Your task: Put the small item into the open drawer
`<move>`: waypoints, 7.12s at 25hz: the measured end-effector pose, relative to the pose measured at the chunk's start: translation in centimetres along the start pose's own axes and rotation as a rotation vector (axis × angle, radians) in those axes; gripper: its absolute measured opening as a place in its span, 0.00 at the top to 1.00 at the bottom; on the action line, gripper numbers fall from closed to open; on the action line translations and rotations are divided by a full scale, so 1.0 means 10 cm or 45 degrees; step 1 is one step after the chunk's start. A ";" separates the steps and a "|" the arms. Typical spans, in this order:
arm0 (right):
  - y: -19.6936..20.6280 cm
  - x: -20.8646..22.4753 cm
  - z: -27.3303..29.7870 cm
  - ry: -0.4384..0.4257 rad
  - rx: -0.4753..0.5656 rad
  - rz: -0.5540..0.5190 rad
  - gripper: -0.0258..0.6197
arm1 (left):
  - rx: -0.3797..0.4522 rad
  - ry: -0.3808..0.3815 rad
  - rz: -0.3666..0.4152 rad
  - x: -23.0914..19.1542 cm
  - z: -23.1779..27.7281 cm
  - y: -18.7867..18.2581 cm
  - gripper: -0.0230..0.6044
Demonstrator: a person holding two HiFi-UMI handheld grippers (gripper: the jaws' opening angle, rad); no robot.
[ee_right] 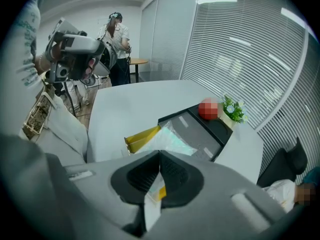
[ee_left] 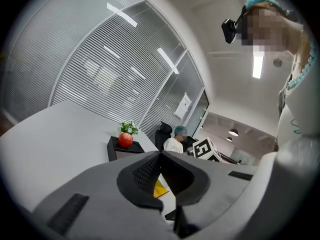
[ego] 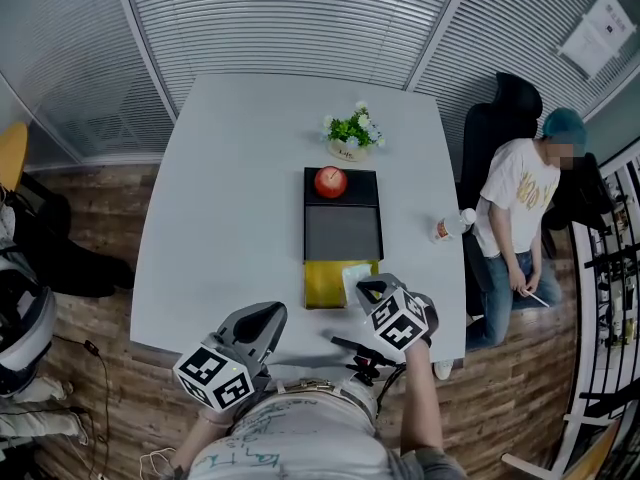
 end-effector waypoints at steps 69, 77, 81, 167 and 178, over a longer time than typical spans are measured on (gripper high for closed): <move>0.43 0.42 1.04 -0.250 -0.156 -0.063 0.95 | -0.009 -0.138 -0.085 0.21 0.18 0.29 0.97; 0.38 0.47 1.17 -0.258 -0.207 -0.067 0.95 | -0.017 -0.144 -0.091 0.22 0.19 0.28 0.97; 0.40 0.50 1.27 -0.247 -0.235 -0.069 0.95 | -0.017 -0.139 -0.085 0.24 0.21 0.30 0.97; 0.32 0.51 1.35 -0.440 -0.386 -0.176 0.82 | -0.109 0.134 -0.008 0.76 0.64 0.43 0.97; 0.21 0.47 1.08 -0.384 -0.220 -0.136 0.72 | -0.101 0.142 -0.001 0.79 0.61 0.43 0.97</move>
Point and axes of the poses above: the fingertips, and each gripper's own axes: z forward along the fingers, x to its right, y out of its underside, the point moved 8 cm from there along -z, backward along the fingers, and after that the axes turned 13 degrees about -y, right-handed, at the moved point
